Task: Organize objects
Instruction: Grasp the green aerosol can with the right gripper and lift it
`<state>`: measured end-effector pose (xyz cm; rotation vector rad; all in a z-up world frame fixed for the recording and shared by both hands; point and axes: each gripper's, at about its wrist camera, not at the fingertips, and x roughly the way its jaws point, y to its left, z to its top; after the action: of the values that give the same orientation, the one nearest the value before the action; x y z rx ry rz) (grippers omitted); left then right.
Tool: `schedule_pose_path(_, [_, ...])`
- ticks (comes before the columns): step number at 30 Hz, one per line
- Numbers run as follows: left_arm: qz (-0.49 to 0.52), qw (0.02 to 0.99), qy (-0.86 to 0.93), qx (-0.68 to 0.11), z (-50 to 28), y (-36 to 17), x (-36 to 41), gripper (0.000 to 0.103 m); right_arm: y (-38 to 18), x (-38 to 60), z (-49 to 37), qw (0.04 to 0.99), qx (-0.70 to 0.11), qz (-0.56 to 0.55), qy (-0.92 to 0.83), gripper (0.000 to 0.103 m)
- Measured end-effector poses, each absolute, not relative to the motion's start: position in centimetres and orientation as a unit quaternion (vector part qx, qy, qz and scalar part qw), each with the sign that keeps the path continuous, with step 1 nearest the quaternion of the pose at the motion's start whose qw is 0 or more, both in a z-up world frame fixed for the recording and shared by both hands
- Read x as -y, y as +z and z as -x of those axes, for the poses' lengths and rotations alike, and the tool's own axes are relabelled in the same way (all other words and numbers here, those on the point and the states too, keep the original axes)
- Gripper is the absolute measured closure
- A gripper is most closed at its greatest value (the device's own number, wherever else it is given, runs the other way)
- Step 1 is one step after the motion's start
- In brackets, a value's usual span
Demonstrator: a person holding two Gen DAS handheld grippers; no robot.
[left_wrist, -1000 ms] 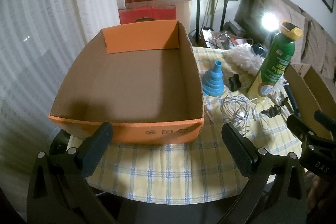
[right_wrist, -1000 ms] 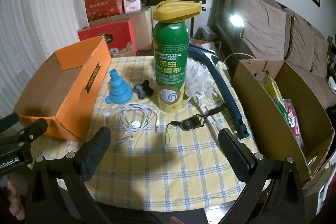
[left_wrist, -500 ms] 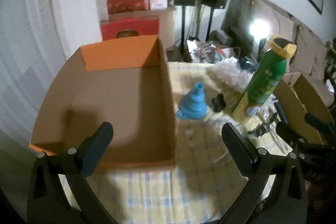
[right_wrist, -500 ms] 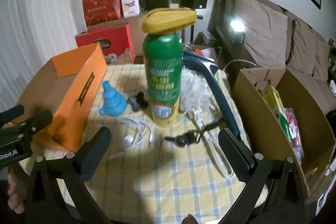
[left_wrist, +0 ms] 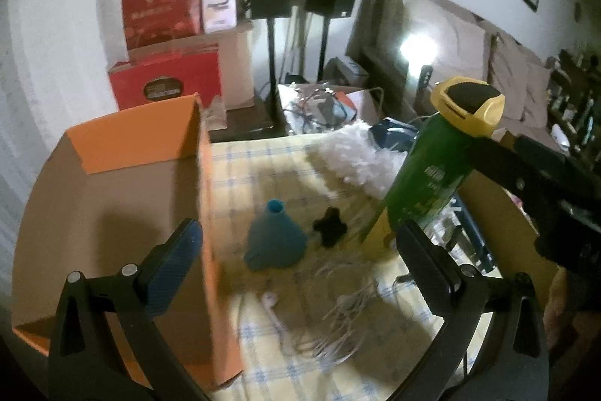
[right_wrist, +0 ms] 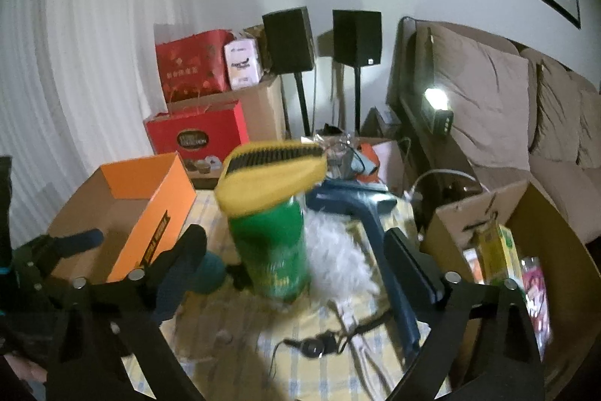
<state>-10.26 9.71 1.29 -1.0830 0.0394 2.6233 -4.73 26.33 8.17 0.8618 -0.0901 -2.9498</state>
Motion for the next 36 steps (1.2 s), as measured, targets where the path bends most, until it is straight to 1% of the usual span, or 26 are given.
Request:
schedule_pose_path(5, [0.373,0.174,0.911,-0.018,11.0,0.1,-11.3,0.0,8.3,-25.9,6.3,0.057,0.014,-0.279,-0.959,0.024])
schedule_pose_path(7, [0.372,0.183,0.91,-0.015,11.1,-0.5,-11.8,0.0,8.2,-25.6,6.8,0.07,0.011,-0.279,-0.958,0.032])
schedule_pose_path(9, [0.367,0.193,0.91,-0.011,11.1,-0.9,-12.3,0.0,8.0,-25.3,7.3,0.082,0.01,-0.282,-0.956,0.038])
schedule_pose_path(14, [0.332,0.226,0.916,-0.022,10.6,-1.0,-13.9,0.0,7.8,-25.2,8.2,0.096,0.014,-0.286,-0.953,0.046])
schedule_pose_path(15, [0.324,0.231,0.917,-0.028,10.5,-0.9,-14.3,0.0,7.8,-25.3,8.4,0.1,0.02,-0.287,-0.952,0.05])
schedule_pose_path(18, [0.305,0.251,0.918,-0.038,10.2,-1.1,-15.6,0.001,7.8,-25.5,8.8,0.104,0.025,-0.294,-0.95,0.051])
schedule_pose_path(23, [0.297,0.276,0.914,-0.009,10.8,-2.1,-15.9,0.001,8.1,-26.2,9.2,0.113,0.041,-0.306,-0.944,0.051])
schedule_pose_path(26, [0.316,0.282,0.906,0.013,11.8,-3.1,-15.8,0.0,8.1,-26.6,9.3,0.121,0.045,-0.314,-0.94,0.051])
schedule_pose_path(29, [0.313,0.296,0.902,0.023,12.1,-3.7,-15.8,0.0,8.2,-27.4,9.5,0.126,0.062,-0.321,-0.937,0.051])
schedule_pose_path(31, [0.306,0.298,0.904,0.014,11.8,-3.6,-16.1,0.0,8.3,-27.8,9.6,0.127,0.07,-0.324,-0.935,0.051])
schedule_pose_path(33, [0.298,0.303,0.905,0.004,11.5,-3.6,-16.4,0.003,8.4,-28.3,9.7,0.127,0.081,-0.327,-0.933,0.051])
schedule_pose_path(36, [0.285,0.318,0.904,-0.01,11.3,-3.6,-17.0,0.004,8.6,-28.8,9.7,0.133,0.096,-0.329,-0.93,0.052])
